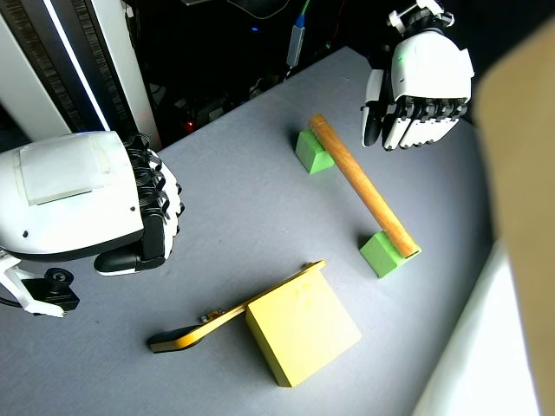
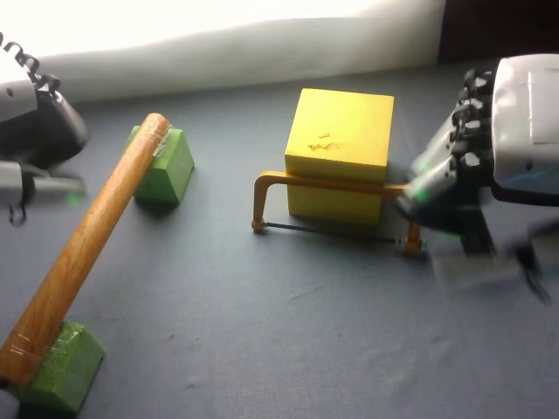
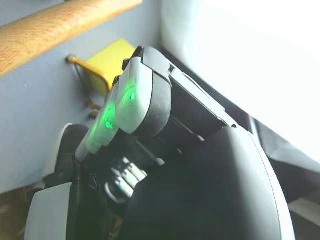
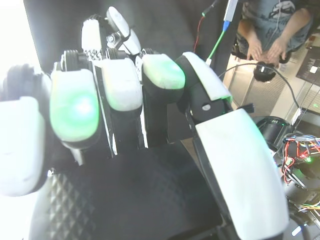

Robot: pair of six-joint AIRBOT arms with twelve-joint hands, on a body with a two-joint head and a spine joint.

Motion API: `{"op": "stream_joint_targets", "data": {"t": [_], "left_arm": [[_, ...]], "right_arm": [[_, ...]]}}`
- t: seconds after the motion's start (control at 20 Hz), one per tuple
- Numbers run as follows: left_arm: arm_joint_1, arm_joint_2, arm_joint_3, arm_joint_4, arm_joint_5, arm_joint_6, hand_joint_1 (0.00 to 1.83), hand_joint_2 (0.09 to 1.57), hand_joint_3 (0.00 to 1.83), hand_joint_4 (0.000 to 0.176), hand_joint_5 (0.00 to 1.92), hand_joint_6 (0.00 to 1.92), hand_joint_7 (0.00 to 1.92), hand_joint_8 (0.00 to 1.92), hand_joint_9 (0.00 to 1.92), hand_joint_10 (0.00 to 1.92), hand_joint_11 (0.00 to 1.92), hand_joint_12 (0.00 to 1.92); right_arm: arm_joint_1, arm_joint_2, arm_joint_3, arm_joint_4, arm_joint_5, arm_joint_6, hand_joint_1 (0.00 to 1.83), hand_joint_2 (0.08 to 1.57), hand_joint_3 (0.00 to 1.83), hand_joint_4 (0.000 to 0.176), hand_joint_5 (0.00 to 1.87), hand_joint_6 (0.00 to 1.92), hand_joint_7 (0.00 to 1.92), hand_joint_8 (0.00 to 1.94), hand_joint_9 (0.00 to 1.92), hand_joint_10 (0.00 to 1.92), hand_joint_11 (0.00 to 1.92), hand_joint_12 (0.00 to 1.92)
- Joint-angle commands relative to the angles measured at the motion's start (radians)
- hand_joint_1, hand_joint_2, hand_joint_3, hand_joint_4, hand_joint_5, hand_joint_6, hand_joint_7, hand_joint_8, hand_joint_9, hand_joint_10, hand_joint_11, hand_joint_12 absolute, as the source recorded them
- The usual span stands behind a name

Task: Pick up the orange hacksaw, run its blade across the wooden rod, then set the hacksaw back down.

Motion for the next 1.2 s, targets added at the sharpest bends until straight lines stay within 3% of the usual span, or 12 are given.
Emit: {"op": "stream_joint_targets", "data": {"t": [0.0, 0.1, 0.25, 0.4, 0.55, 0.65, 0.8, 0.85, 0.95, 1.05, 1.15], "left_arm": [[-0.007, 0.007, 0.005, -0.051, -0.080, 0.001, 0.00, 1.17, 0.02, 0.000, 0.00, 0.00, 0.00, 0.00, 0.00, 0.00, 0.00, 0.00], [-0.008, 0.006, 0.008, -0.051, -0.080, 0.001, 0.00, 1.17, 0.01, 0.000, 0.00, 0.00, 0.00, 0.00, 0.00, 0.00, 0.00, 0.00], [-0.008, 0.004, 0.016, -0.051, -0.080, 0.000, 0.00, 1.17, 0.01, 0.000, 0.00, 0.00, 0.00, 0.00, 0.00, 0.00, 0.00, 0.00], [-0.002, 0.007, 0.016, -0.051, -0.089, -0.002, 0.00, 1.17, 0.01, 0.000, 0.00, 0.00, 0.00, 0.00, 0.00, 0.00, 0.00, 0.00], [-0.002, 0.010, 0.014, -0.051, -0.089, -0.005, 0.00, 1.17, 0.01, 0.000, 0.00, 0.00, 0.00, 0.00, 0.00, 0.00, 0.00, 0.00], [-0.001, 0.014, 0.014, -0.050, -0.092, -0.005, 0.02, 1.17, 0.00, 0.000, 0.00, 0.00, 0.00, 0.00, 0.00, 0.00, 0.00, 0.00], [0.010, 0.017, 0.007, -0.046, -0.096, -0.005, 0.07, 1.17, 0.00, 0.000, 0.00, 0.00, 0.00, 0.00, 0.00, 0.00, 0.00, 0.00], [0.016, 0.013, 0.019, -0.034, -0.130, -0.020, 0.09, 1.17, 0.00, 0.000, 0.00, 0.00, 0.00, 0.00, 0.00, 0.00, 0.00, 0.00], [0.015, 0.013, 0.030, 0.038, -0.153, -0.031, 0.09, 1.17, 0.00, 0.000, 0.00, 0.00, 0.00, 0.00, 0.00, 0.00, 0.00, 0.00], [0.010, 0.016, 0.032, 0.054, -0.160, -0.032, 0.09, 1.18, 0.00, 0.000, 0.00, 0.00, 0.00, 0.00, 0.00, 0.00, 0.00, 0.00], [0.015, 0.013, 0.055, 0.079, -0.219, -0.071, 0.12, 1.18, 0.00, 0.000, 0.00, 0.00, 0.00, 0.00, 0.00, 0.00, 0.00, 0.00]], "right_arm": [[0.005, 0.004, -0.004, 0.070, 0.081, 0.000, 0.18, 0.95, 0.02, 0.000, 0.13, 0.00, 0.14, 0.00, 0.15, 0.01, 0.00, 0.52], [0.003, 0.003, -0.004, 0.070, 0.081, 0.001, 0.14, 0.96, 0.01, 0.000, 0.09, 0.00, 0.11, 0.00, 0.12, 0.00, 0.00, 0.44], [0.003, 0.002, -0.004, 0.070, 0.070, 0.033, 0.16, 0.97, 0.00, 0.000, 0.09, 0.00, 0.11, 0.00, 0.12, 0.00, 0.00, 0.45], [0.003, 0.007, -0.004, 0.070, -0.013, 0.216, 0.18, 0.96, 0.00, 0.000, 0.10, 0.00, 0.12, 0.00, 0.13, 0.00, 0.00, 0.48], [0.003, 0.019, -0.003, 0.071, -0.079, 0.320, 0.23, 0.94, 0.00, 0.000, 0.11, 0.00, 0.13, 0.00, 0.15, 0.00, 0.00, 0.57], [-0.002, 0.050, 0.002, 0.139, -0.147, 0.408, 0.24, 0.95, 0.00, 0.000, 0.10, 0.00, 0.12, 0.00, 0.14, 0.00, 0.00, 0.56], [-0.054, 0.083, 0.026, 0.292, -0.162, 0.488, 0.38, 0.98, 0.00, 0.000, 0.09, 0.00, 0.10, 0.00, 0.13, 0.00, 0.00, 0.54], [-0.087, 0.102, 0.047, 0.294, -0.152, 0.587, 0.43, 0.98, 0.01, 0.000, 0.09, 0.00, 0.09, 0.00, 0.12, 0.00, 0.00, 0.52], [-0.126, 0.119, 0.062, 0.293, -0.142, 0.663, 0.62, 1.01, 0.01, 0.000, 0.08, 0.00, 0.08, 0.00, 0.10, 0.00, 0.00, 0.49], [-0.176, 0.126, 0.082, 0.293, -0.114, 0.727, 0.68, 1.05, 0.01, 0.000, 0.04, 0.00, 0.04, 0.00, 0.05, 0.00, 0.00, 0.36], [-0.212, 0.125, 0.094, 0.293, -0.099, 0.767, 0.73, 1.08, 0.01, 0.000, 0.04, 0.00, 0.04, 0.00, 0.06, 0.00, 0.00, 0.41]]}}
